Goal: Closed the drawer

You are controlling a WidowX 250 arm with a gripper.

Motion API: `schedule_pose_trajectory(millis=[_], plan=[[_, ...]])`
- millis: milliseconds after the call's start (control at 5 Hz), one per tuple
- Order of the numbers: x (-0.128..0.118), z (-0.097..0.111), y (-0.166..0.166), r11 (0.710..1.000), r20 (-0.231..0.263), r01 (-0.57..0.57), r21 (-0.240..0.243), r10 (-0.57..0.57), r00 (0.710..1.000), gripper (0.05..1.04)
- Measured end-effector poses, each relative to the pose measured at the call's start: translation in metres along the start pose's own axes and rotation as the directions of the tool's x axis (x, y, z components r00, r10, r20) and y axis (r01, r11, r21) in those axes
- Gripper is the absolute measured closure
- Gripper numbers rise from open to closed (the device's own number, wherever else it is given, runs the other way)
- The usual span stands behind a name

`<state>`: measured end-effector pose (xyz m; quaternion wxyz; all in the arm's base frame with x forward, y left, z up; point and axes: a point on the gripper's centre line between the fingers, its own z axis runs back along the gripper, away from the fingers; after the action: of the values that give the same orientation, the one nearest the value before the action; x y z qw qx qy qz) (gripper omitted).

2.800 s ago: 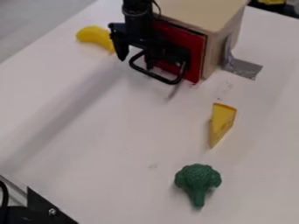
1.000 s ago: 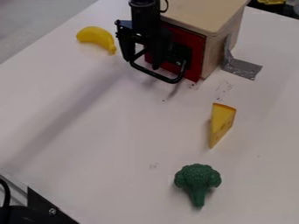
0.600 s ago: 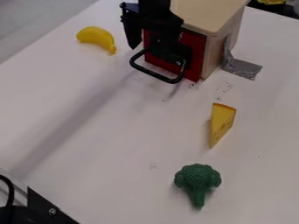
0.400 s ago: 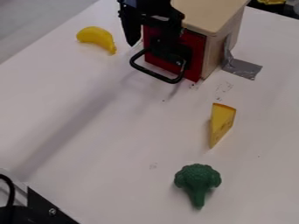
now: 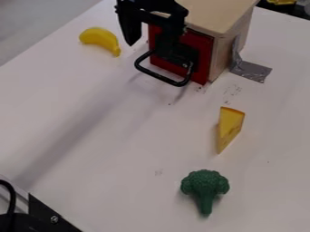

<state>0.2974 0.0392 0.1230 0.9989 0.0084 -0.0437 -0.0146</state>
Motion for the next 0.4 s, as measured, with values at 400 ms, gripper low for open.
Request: schedule_pose_trajectory(millis=[400], plan=[[-0.0221, 0.0212, -0.0029, 1.000, -0.056, 0.011, -0.006, -0.012, 0.998, 0.085]])
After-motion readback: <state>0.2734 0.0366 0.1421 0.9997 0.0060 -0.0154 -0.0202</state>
